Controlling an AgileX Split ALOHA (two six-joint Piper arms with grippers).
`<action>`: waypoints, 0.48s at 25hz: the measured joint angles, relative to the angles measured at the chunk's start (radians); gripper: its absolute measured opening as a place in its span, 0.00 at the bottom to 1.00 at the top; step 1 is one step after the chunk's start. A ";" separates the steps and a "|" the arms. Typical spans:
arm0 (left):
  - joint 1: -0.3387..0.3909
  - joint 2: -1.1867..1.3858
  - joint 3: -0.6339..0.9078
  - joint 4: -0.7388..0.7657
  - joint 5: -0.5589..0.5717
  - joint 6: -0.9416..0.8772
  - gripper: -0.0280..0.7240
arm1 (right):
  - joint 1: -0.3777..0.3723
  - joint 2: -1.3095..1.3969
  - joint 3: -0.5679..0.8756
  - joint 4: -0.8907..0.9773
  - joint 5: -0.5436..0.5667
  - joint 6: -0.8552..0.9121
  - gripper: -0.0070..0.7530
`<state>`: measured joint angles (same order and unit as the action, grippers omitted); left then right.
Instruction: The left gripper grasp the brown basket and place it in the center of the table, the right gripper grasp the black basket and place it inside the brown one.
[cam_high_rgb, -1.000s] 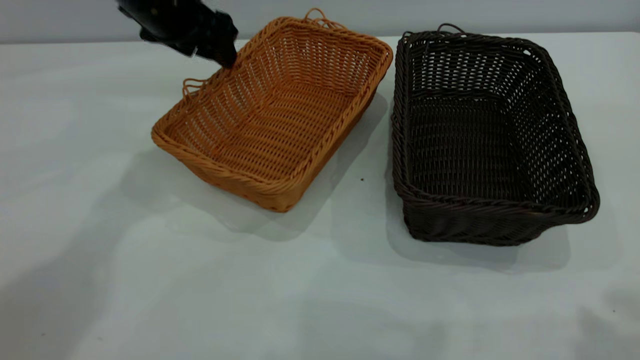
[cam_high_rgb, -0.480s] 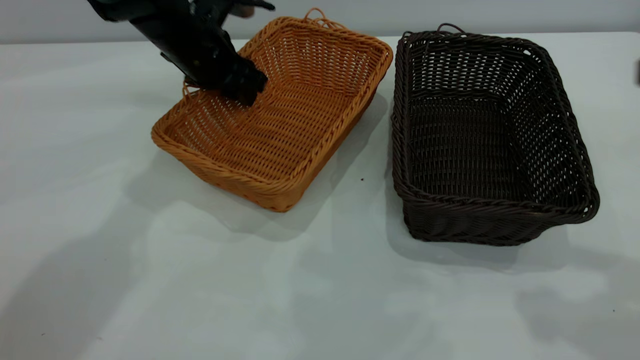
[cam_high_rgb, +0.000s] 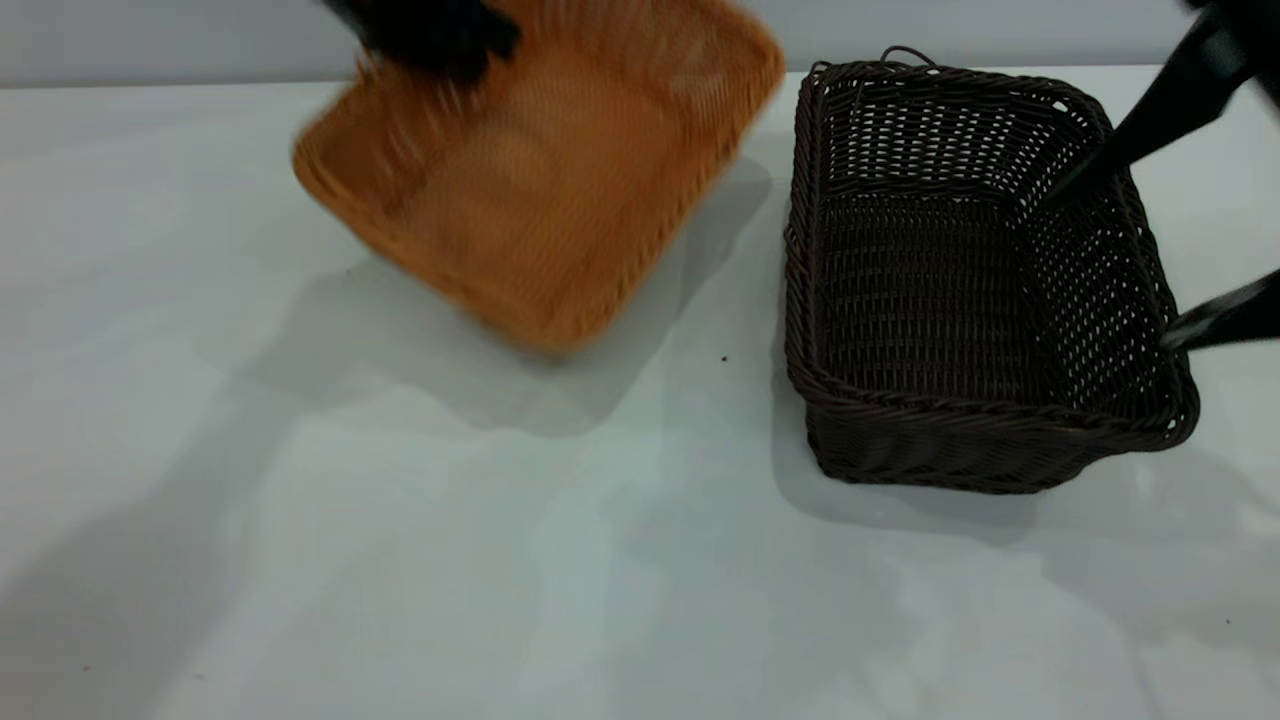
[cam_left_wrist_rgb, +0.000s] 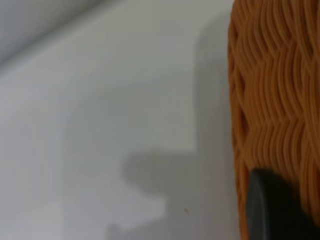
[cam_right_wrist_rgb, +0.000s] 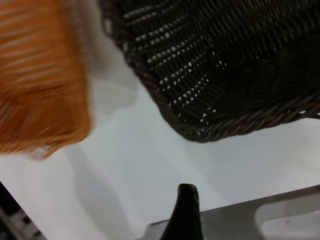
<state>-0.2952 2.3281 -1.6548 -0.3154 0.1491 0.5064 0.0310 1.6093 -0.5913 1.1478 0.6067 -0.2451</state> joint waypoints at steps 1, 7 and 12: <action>0.003 -0.024 0.000 0.000 0.000 0.001 0.15 | 0.004 0.038 -0.001 0.043 -0.005 -0.020 0.79; 0.006 -0.086 0.000 0.000 -0.019 0.005 0.15 | 0.053 0.220 -0.010 0.263 -0.022 -0.143 0.79; 0.006 -0.086 0.000 0.001 -0.016 0.006 0.15 | 0.080 0.355 -0.012 0.472 -0.029 -0.315 0.79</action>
<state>-0.2887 2.2420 -1.6548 -0.3146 0.1331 0.5126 0.1110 1.9642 -0.6030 1.6202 0.5776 -0.5597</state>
